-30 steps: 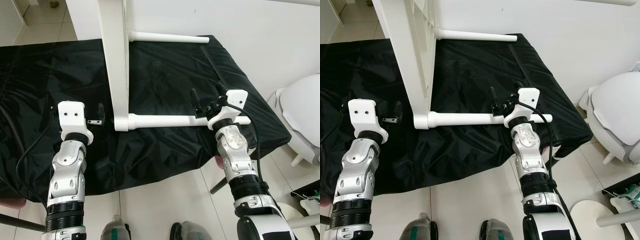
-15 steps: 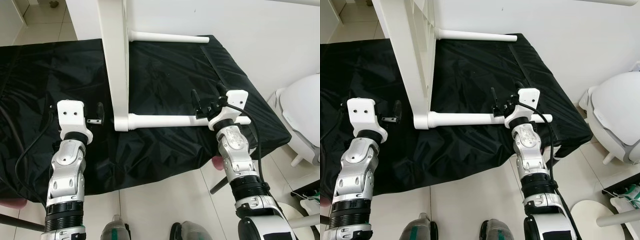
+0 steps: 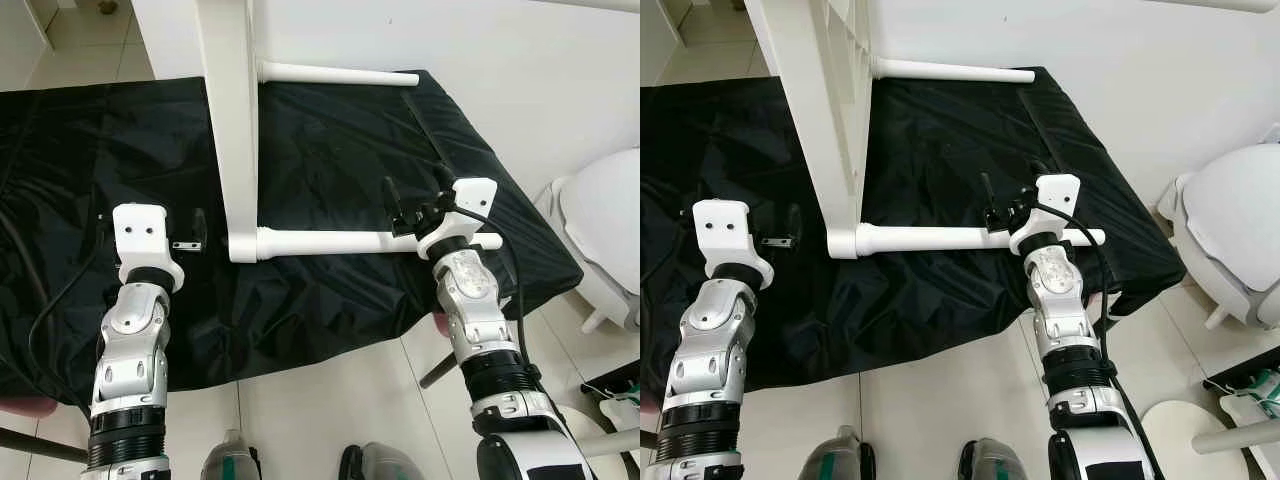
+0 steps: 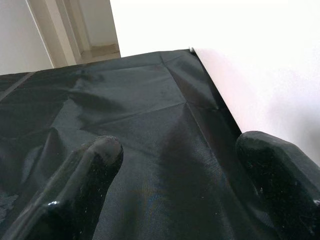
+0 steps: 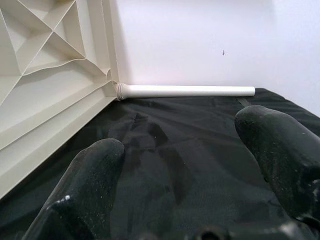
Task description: Building children table
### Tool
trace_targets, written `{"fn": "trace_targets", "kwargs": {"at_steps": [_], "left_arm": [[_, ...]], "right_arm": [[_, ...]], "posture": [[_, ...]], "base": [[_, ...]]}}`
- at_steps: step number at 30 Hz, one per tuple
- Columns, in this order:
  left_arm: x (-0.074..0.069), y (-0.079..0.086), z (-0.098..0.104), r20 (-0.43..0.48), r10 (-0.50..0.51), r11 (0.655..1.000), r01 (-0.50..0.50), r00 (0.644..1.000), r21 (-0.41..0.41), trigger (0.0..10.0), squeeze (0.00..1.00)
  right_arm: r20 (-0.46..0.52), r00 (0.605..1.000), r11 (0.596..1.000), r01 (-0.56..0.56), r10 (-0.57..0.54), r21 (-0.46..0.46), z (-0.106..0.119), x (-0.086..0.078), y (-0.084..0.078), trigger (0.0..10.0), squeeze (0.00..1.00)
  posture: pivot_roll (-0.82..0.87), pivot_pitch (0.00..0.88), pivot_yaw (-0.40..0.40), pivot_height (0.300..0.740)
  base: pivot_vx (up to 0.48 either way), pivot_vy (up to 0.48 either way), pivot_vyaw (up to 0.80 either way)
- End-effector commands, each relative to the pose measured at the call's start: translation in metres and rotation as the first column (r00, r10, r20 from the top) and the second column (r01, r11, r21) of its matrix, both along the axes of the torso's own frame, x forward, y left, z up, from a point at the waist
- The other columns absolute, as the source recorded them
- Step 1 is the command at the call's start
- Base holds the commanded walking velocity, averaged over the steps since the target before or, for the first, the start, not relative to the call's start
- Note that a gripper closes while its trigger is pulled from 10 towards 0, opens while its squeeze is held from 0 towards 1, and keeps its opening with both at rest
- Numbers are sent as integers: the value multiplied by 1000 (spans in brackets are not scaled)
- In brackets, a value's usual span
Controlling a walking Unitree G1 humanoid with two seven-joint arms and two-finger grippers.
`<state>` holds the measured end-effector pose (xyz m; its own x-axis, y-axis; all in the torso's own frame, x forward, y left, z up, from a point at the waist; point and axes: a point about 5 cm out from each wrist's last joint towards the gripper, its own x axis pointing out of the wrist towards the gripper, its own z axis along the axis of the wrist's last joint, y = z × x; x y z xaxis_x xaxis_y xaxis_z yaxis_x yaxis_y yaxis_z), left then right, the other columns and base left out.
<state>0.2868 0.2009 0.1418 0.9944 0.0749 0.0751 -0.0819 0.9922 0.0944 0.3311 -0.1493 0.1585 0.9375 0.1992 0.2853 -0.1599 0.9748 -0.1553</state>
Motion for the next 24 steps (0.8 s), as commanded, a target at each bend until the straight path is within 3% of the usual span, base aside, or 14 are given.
{"fn": "trace_targets", "kwargs": {"at_steps": [1, 24], "left_arm": [[-2, 3, -2, -10, 44, 999, -44, 999, -7, 10000, 0], [-3, 0, -4, -26, 26, 1000, -26, 999, -6, 10000, 0]], "right_arm": [[-6, 1000, 1000, -1, 1, -17, -1, -2, -2, 10000, 0], [-5, 1000, 1000, 6, -6, -30, -1, -6, -5, 10000, 0]], "posture": [[33, 0, -25, 740], [21, 3, -22, 740]], "base": [[0, 0, 0], [0, 0, 0]]}}
